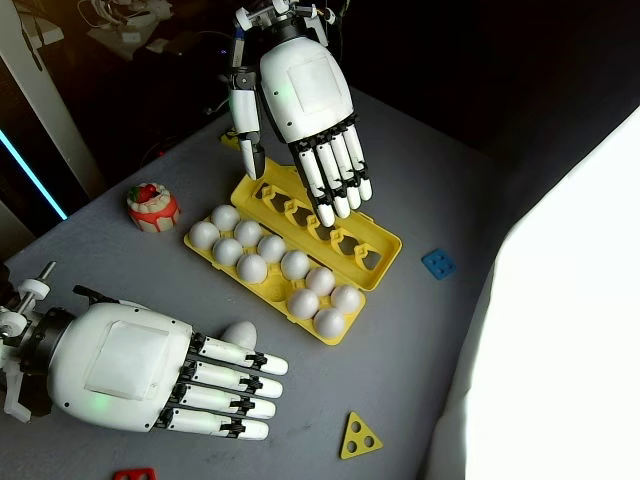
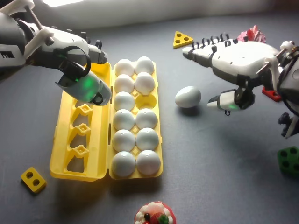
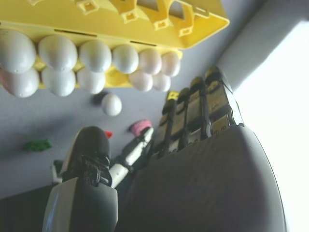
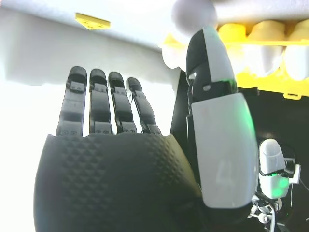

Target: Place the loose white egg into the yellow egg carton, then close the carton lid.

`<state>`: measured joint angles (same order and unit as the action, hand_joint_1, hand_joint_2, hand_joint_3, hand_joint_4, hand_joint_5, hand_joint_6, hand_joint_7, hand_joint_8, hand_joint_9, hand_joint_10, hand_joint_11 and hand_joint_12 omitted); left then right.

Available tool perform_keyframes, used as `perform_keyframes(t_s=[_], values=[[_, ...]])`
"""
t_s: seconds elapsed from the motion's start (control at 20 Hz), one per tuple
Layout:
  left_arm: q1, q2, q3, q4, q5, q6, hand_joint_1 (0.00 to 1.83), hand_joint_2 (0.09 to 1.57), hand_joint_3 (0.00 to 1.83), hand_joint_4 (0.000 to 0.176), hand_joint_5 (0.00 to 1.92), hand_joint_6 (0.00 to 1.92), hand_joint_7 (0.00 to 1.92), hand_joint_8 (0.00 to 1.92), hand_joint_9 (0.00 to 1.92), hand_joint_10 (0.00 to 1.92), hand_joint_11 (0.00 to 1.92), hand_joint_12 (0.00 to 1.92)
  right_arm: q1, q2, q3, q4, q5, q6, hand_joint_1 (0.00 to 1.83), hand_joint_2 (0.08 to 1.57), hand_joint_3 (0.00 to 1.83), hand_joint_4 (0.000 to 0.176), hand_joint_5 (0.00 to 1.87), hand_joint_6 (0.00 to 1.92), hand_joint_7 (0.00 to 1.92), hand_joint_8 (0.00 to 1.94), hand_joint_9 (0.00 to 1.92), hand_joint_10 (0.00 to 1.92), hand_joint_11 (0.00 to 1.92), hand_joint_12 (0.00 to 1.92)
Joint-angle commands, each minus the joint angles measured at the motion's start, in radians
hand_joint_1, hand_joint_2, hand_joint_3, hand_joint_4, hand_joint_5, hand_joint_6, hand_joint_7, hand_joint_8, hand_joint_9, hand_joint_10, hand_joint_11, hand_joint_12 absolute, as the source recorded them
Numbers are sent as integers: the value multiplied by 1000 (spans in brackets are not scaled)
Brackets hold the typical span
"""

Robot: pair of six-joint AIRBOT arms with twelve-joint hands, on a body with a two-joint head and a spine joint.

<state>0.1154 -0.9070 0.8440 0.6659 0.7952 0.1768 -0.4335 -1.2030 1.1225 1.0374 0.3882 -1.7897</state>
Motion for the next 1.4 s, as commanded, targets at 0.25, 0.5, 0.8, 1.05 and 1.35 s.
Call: perform_keyframes(t_s=[0.25, 0.5, 0.8, 1.05, 1.35], values=[[-16, 6, 10, 49, -44, -4, 304, 1341, 0, 0, 0, 0, 0, 0, 0, 0, 12, 19, 0, -37, 34, 70, 36, -48, 1260, 1110, 0, 22, 0, 0, 0, 0, 0, 0, 0, 0], [-26, 8, 13, 49, -38, -1, 294, 1348, 1, 0, 0, 0, 0, 0, 5, 2, 40, 39, 1, -69, 64, 105, 12, -48, 1333, 1116, 0, 22, 0, 0, 0, 0, 0, 0, 29, 19], [-37, 13, 5, 53, -25, 3, 341, 1349, 0, 0, 0, 0, 2, 0, 27, 6, 0, 223, -1, -90, 70, 105, 9, -49, 1443, 1179, 0, 12, 0, 0, 0, 0, 0, 0, 11, 6], [-39, 13, 9, 69, -20, 10, 273, 1369, 3, 0, 0, 0, 0, 0, 5, 2, 0, 138, -5, -106, 81, 105, 8, -49, 1300, 1196, 1, 20, 0, 0, 0, 0, 0, 0, 0, 0], [-41, 12, 13, 70, -19, 6, 298, 1373, 2, 0, 0, 0, 0, 0, 8, 3, 0, 161, -11, -138, 114, 122, 4, -49, 1310, 1184, 0, 27, 0, 0, 0, 0, 0, 0, 0, 0]])
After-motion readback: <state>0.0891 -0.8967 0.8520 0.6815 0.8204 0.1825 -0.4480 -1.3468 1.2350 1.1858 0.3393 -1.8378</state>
